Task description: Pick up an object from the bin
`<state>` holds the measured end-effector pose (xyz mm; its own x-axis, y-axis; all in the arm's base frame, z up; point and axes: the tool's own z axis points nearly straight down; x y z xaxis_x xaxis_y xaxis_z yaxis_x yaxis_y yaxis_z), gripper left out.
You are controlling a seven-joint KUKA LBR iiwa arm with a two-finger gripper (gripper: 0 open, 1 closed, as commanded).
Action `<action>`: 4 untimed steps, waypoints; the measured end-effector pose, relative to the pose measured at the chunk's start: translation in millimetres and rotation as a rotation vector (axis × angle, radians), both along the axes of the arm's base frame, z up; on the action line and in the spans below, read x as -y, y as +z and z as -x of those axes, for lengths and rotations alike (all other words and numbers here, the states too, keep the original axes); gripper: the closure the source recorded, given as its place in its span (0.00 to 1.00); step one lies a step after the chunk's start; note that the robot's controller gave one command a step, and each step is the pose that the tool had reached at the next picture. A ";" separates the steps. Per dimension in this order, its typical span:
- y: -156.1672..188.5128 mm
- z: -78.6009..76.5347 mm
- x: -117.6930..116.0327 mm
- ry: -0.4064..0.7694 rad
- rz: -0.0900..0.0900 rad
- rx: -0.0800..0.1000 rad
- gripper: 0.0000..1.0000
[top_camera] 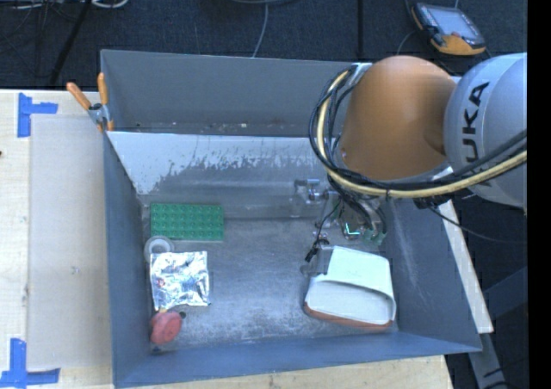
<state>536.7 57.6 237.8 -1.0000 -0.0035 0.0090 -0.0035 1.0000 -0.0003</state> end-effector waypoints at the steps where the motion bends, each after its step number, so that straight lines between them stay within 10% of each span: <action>1: -173.1 -22.5 -93.2 0.115 -0.001 0.002 0.00; 2: -137.2 7.0 -183.5 0.317 -0.005 0.011 0.00; 4: -169.5 21.2 -186.3 0.554 -0.002 0.005 0.00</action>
Offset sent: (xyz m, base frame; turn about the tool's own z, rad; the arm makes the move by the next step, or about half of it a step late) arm 0.0244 0.0912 -0.1678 -0.1091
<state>515.5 244.0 68.4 -0.8485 -0.5292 0.0040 -0.5292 0.8485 0.0008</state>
